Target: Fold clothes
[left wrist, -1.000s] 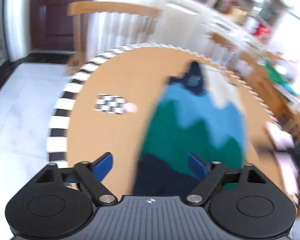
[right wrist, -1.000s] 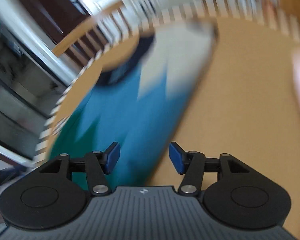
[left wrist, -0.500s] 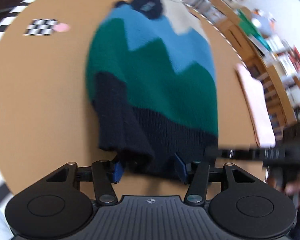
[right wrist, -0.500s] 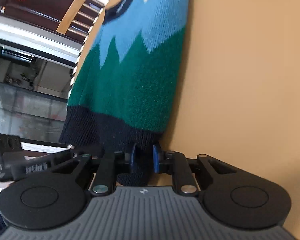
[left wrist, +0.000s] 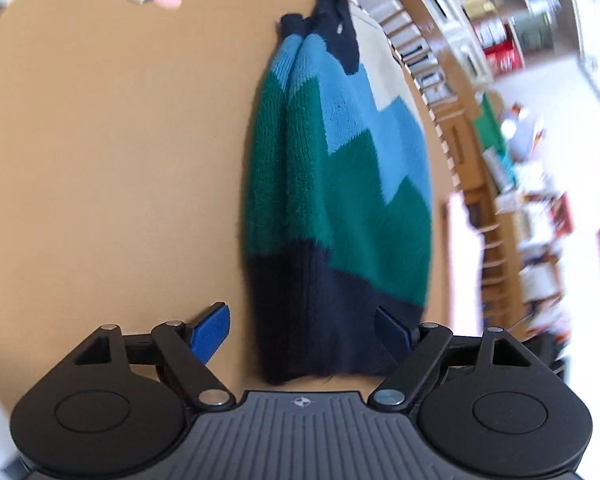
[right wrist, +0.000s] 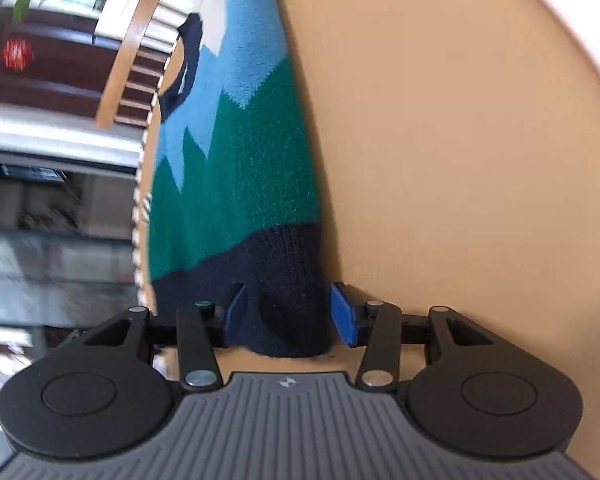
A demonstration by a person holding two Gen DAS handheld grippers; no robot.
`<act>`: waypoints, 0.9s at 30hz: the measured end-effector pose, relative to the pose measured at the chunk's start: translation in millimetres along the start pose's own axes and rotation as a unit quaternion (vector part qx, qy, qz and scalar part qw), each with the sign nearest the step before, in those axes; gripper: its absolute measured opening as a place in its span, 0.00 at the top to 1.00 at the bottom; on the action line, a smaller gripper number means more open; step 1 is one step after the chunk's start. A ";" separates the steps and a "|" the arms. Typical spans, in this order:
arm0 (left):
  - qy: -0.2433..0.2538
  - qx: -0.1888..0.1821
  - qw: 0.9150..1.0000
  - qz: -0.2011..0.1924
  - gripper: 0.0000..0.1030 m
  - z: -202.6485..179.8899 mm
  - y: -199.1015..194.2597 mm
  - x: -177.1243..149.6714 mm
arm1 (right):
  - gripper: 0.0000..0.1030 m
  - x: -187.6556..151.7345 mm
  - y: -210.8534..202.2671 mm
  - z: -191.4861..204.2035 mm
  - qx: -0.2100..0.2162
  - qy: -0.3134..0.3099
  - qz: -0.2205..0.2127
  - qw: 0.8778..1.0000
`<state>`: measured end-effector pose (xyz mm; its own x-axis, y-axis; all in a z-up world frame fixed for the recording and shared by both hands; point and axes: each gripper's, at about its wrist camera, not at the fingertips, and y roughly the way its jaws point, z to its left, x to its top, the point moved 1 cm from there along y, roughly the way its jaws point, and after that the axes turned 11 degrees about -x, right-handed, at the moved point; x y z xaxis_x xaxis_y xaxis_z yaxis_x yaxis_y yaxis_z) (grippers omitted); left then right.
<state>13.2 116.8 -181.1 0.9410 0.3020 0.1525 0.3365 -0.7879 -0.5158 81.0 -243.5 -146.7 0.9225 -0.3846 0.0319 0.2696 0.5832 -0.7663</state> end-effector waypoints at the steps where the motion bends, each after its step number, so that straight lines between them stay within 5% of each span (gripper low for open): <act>1: -0.020 -0.015 1.000 0.007 0.21 2.8 3.9 1.0 | 0.54 0.8 1.8 -0.9 0.008 0.005 0.003 1.000; 6: -0.066 -0.071 0.995 0.021 0.21 10.1 20.8 0.8 | 0.52 -1.9 5.3 3.2 0.018 -0.017 0.007 1.000; 8: -0.053 -0.063 0.996 0.026 0.28 9.3 27.7 -0.4 | 0.49 -3.3 5.0 1.6 0.026 -0.007 0.006 1.000; 10: -0.026 -0.040 0.998 0.034 0.51 5.1 35.7 -0.5 | 0.47 -7.7 2.7 -2.5 0.030 0.000 0.003 1.000; 13: -0.011 -0.005 0.999 0.033 0.74 2.9 31.1 -3.6 | 0.50 -9.0 5.9 6.4 0.016 -0.018 -0.004 1.000; 17: -0.076 -0.031 0.996 0.025 0.75 18.7 33.5 1.0 | 0.67 -8.4 4.0 -0.4 0.006 -0.010 0.002 1.000; 20: -0.076 -0.046 0.996 0.020 0.75 21.0 40.4 2.8 | 0.76 -7.4 3.0 -11.0 0.008 0.018 0.010 1.000; 24: -0.117 -0.079 0.990 0.006 0.61 28.3 47.3 -0.1 | 0.83 -12.5 1.8 -5.9 -0.010 0.007 -0.007 1.000; 27: -0.081 -0.031 0.996 0.013 0.81 17.4 46.2 1.2 | 0.84 -15.2 -2.6 -5.9 -0.004 0.022 -0.012 1.000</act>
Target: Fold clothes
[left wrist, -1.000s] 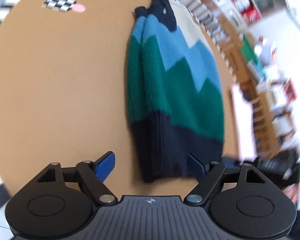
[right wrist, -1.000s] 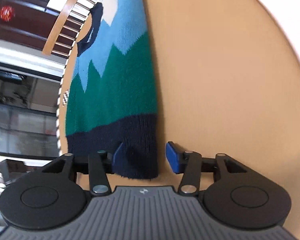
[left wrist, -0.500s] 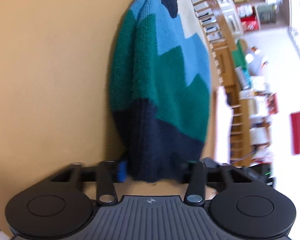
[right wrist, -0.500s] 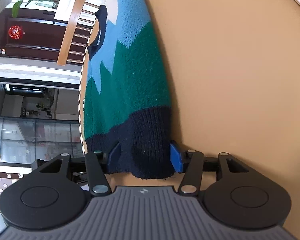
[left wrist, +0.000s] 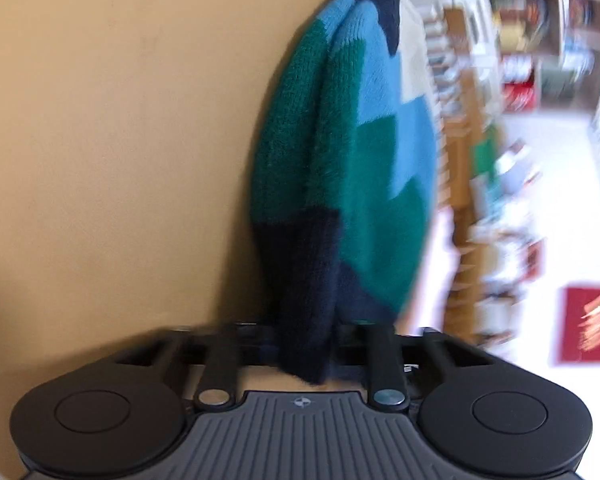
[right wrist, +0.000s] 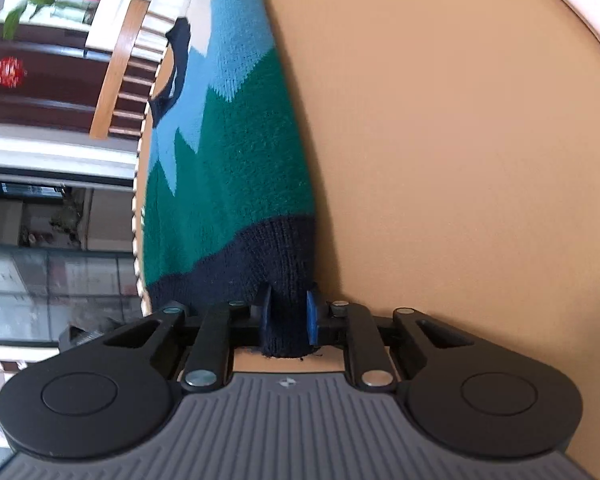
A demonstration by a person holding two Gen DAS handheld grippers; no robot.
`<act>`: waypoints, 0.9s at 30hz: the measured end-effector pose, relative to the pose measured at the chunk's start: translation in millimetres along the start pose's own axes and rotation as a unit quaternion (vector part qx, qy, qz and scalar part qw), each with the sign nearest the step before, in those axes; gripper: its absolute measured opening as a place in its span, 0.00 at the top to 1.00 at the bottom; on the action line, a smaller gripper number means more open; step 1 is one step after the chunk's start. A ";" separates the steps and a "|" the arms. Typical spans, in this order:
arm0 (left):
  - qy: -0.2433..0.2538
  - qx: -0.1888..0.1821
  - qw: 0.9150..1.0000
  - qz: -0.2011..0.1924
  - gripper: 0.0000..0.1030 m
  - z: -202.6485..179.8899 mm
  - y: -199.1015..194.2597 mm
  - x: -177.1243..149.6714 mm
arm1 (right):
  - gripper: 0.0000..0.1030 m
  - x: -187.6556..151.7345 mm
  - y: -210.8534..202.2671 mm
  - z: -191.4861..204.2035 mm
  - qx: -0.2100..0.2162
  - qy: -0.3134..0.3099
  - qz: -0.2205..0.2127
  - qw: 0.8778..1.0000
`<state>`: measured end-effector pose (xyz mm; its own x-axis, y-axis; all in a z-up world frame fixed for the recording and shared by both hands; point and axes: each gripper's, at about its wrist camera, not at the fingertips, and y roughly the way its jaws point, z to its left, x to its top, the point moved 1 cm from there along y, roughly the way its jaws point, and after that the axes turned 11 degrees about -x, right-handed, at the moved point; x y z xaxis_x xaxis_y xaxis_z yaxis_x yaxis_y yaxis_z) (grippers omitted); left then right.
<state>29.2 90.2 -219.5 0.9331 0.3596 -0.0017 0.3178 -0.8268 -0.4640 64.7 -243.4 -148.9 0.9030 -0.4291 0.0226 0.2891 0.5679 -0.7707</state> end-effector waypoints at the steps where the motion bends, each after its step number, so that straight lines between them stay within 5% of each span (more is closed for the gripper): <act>1: 0.023 0.019 1.000 0.002 0.83 -5.9 -4.1 -0.9 | 0.84 -0.8 -3.6 1.5 0.007 -0.002 -0.003 1.000; 7: -0.020 0.030 0.999 0.034 0.84 -30.3 -24.1 -10.2 | 0.86 -11.8 -31.5 13.3 0.025 -0.022 0.008 0.999; 11: -0.080 -0.001 0.995 0.067 0.83 -69.4 -65.1 -38.9 | 0.86 -38.4 -79.0 19.9 0.059 -0.002 0.045 0.997; 15: -0.102 -0.035 0.992 0.062 0.83 -121.2 -92.7 -46.5 | 0.86 -40.3 -133.4 47.9 0.124 0.002 0.024 0.992; 20: -0.087 -0.048 0.995 0.012 0.83 -170.1 -80.3 10.1 | 0.85 23.0 -141.8 100.3 0.144 -0.028 -0.027 0.989; 27: -0.121 -0.056 0.991 -0.025 0.82 -178.7 -91.1 77.7 | 0.85 89.6 -116.8 125.6 0.142 0.009 -0.042 0.989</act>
<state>102.9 116.1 -19.0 0.8525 0.4829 -0.2003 0.3911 -0.8434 -0.3685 151.8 -260.0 23.1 0.8664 -0.4950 0.0658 0.4437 0.7027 -0.5562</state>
